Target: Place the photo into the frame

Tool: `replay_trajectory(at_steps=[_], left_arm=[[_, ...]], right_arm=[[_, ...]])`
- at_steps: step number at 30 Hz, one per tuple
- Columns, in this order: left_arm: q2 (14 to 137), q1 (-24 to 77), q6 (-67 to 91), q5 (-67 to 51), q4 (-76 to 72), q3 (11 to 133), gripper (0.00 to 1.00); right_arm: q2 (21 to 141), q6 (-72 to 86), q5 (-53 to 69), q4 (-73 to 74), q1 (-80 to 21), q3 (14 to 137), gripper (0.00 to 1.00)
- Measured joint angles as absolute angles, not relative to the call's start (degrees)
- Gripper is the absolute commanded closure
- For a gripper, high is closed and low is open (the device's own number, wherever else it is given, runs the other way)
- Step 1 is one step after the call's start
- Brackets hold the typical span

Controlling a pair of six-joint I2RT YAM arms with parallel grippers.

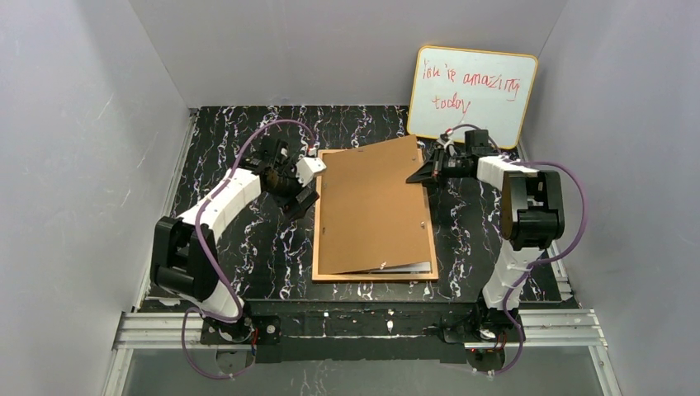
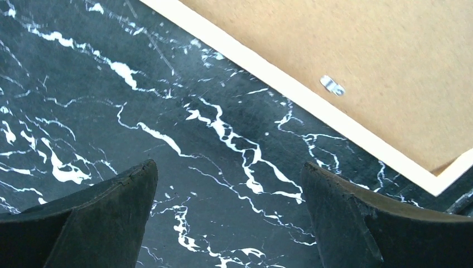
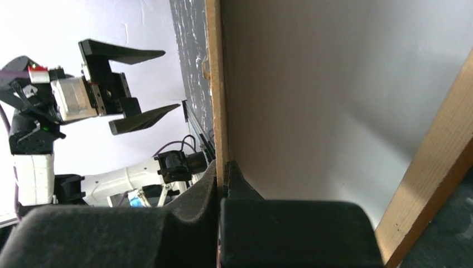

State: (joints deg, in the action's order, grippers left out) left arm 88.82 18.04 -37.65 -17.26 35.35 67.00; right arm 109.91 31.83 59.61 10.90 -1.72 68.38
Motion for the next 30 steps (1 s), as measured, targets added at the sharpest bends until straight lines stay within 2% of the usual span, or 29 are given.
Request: replay_trajectory(at_steps=[3, 5, 7, 8, 9, 11, 16, 19, 22, 23, 24, 30], left_arm=[[90.24, 15.81, -37.32, -17.12, 34.61, 66.81, 0.02], [91.0, 13.91, -37.23, -16.99, 34.0, 66.59, 0.02], [91.33, 12.16, -37.21, -16.91, 33.45, 66.28, 0.02], [91.42, 11.27, -37.21, -16.88, 33.21, 66.17, 0.02], [91.44, 10.37, -37.26, -16.88, 33.01, 66.02, 0.02], [91.44, 8.69, -37.39, -16.97, 32.82, 65.84, 0.02], [91.44, 5.45, -38.17, -17.32, 31.92, 63.96, 0.02], [91.44, 4.86, -38.65, -17.78, 31.86, 62.94, 0.02], [91.42, 4.6, -39.03, -19.11, 31.83, 62.48, 0.02], [91.42, 4.56, -39.05, -19.33, 31.86, 62.48, 0.02], [91.42, 4.56, -39.13, -19.7, 31.86, 62.48, 0.02], [91.42, 4.27, -39.4, -20.97, 31.99, 62.48, 0.02]], right_arm=[[109.91, 33.76, 58.35, 8.27, -4.86, 68.29, 0.99], [109.91, 35.11, 57.01, 6.92, -7.35, 68.42, 0.86], [109.93, 36.42, 55.4, 6.48, -9.52, 68.95, 0.81], [110.0, 36.82, 54.33, 6.63, -10.46, 69.45, 0.75], [110.1, 37.17, 53.45, 6.81, -11.18, 69.87, 0.65], [110.13, 37.63, 50.68, 7.6, -12.34, 70.65, 0.53], [110.13, 37.67, 43.53, 10.39, -13.23, 71.2, 0.35], [110.21, 37.23, 39.27, 13.87, -13.85, 72.86, 0.21], [110.54, 35.9, 34.3, 18.74, -14.83, 76.47, 0.12], [110.65, 35.46, 32.93, 20.12, -15.2, 77.54, 0.05], [110.72, 34.94, 31.33, 21.61, -15.62, 78.81, 0.02], [110.72, 32.56, 23.62, 27.88, -16.97, 82.54, 0.01]])
